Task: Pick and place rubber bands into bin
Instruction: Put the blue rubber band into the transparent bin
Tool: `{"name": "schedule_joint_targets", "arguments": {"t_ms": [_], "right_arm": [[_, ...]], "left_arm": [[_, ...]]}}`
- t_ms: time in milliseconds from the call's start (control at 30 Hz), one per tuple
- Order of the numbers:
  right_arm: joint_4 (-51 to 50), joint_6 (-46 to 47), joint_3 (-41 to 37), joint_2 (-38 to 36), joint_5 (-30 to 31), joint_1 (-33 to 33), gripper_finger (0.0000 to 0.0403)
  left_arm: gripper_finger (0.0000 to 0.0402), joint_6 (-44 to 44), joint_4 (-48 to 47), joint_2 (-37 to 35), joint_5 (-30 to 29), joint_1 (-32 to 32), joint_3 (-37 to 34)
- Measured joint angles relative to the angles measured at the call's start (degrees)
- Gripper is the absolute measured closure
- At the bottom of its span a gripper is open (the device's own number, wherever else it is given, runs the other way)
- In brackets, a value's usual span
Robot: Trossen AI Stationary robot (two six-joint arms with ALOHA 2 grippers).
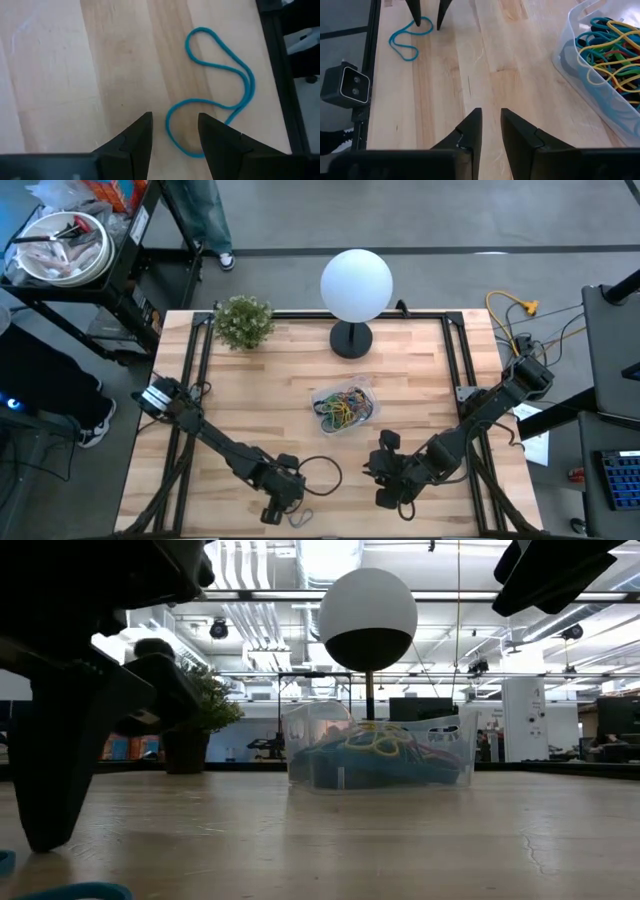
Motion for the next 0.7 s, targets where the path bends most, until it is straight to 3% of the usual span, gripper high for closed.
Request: {"name": "schedule_joint_targets", "arguments": {"t_ms": [267,700], "right_arm": [[0.1,0.0,0.0,0.0,0.0,0.0,0.0333],[0.2,0.0,0.0,0.0,0.0,0.0,0.0340]], "left_arm": [[0.0263,-3.3,-2.9,1.3,-1.8,-0.9,0.4],[0.0325,-1.1,-6.5,1.5,-4.5,-3.9,1.7]]}}
